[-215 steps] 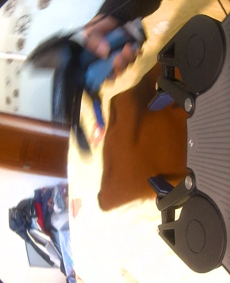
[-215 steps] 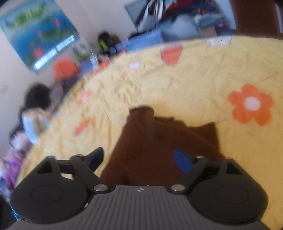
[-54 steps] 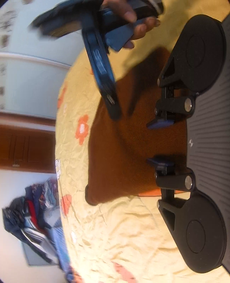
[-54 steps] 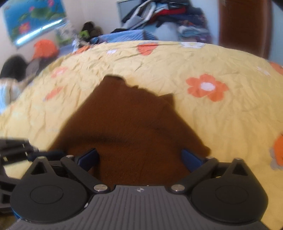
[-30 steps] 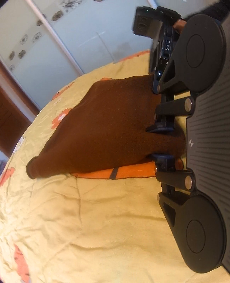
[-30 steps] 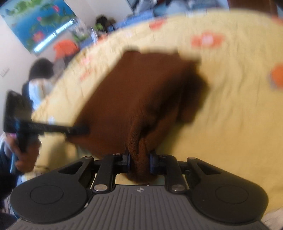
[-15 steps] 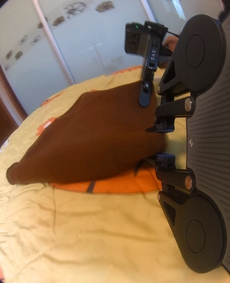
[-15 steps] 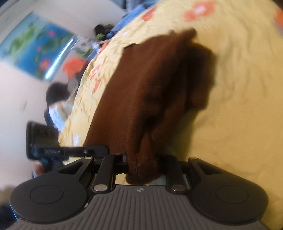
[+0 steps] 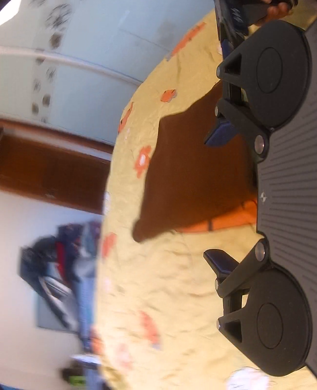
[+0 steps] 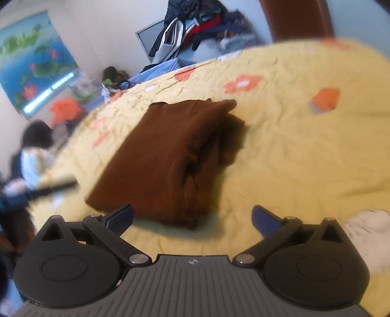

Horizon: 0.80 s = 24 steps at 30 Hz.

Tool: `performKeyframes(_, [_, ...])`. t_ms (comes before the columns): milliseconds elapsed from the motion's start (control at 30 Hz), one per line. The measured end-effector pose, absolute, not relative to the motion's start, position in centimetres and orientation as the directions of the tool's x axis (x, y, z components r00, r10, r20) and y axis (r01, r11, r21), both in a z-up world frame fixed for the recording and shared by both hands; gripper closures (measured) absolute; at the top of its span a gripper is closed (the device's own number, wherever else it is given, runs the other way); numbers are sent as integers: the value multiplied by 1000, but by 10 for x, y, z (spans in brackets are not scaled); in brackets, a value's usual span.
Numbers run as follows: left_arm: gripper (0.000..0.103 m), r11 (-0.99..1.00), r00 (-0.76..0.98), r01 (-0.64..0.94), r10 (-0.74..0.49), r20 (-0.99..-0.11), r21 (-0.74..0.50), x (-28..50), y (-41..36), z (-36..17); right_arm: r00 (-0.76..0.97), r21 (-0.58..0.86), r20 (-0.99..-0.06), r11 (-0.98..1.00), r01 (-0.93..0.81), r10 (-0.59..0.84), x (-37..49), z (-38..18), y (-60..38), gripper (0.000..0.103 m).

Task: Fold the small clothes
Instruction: 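Open both grippers and pull both tools back from the sweater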

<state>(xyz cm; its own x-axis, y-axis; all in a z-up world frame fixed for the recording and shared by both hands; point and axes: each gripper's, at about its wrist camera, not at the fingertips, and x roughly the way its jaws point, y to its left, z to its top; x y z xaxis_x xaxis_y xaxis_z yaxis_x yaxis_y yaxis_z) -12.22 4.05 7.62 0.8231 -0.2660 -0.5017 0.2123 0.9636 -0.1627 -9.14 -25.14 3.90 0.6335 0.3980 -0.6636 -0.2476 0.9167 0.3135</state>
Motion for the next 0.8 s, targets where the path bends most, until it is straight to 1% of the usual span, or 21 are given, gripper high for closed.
performKeyframes(67, [11,965,812,242,-260,-522,-105,-121,18,70,613,252,-716,942,-220,335,-94,26,-240,0])
performKeyframes(133, [11,967,800,248,-239,-550,-60,-120,3,60,649,189,-707,959,-213,283,-102,22,-229,0])
performKeyframes(300, [11,978,743,205,-176,-646,-31,-122,-8,24,693,51,-705,985,-165,152,-104,13,-207,0])
performKeyframes(367, [10,981,755,196,-150,-638,2,-131,-6,18,717,-24,-688,984,-179,114,-106,7,-198,0])
performKeyframes(433, [10,978,741,206,-141,-657,22,-135,-7,18,736,-15,-665,982,-188,131,-104,4,-195,0])
performKeyframes(633, [9,980,643,197,-123,-756,8,-132,-3,27,758,-12,-639,983,-182,132,-100,3,-192,0])
performKeyframes(700, [3,983,610,181,-108,-785,5,-128,-2,27,759,-7,-636,983,-184,137,-102,3,-193,0])
performKeyframes(800, [0,986,603,164,-94,-792,7,-127,0,25,762,-10,-633,984,-179,133,-105,3,-192,0])
